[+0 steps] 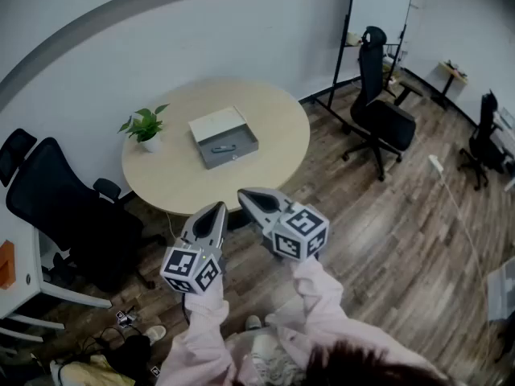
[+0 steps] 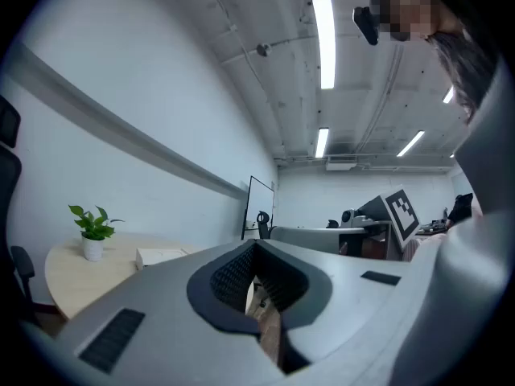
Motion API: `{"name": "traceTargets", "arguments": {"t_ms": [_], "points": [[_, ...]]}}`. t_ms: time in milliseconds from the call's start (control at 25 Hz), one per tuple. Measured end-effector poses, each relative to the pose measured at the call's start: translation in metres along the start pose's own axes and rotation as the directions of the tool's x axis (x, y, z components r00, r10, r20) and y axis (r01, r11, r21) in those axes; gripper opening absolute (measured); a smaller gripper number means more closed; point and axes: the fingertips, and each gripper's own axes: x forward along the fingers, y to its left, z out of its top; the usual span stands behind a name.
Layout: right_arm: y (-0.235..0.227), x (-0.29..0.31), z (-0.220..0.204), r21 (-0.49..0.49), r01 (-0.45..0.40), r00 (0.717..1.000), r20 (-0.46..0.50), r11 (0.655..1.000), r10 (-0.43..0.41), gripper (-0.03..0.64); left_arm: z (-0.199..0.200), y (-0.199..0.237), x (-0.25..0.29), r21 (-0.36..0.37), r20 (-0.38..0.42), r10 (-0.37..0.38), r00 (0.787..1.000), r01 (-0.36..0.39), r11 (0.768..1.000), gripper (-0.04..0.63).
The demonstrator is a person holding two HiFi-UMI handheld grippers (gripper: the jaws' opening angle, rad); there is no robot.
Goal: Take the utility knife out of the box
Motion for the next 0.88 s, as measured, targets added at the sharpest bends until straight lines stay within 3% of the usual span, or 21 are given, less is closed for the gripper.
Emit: {"name": "traceTargets", "arguments": {"t_ms": [880], "points": [[-0.012,0.003,-0.006,0.020,-0.020,1.000,-0.004,1.000,0.020,-0.003,-0.008,0.011,0.004,-0.021,-0.008,0.019,1.000,-0.019,1.000,0.006]]}}
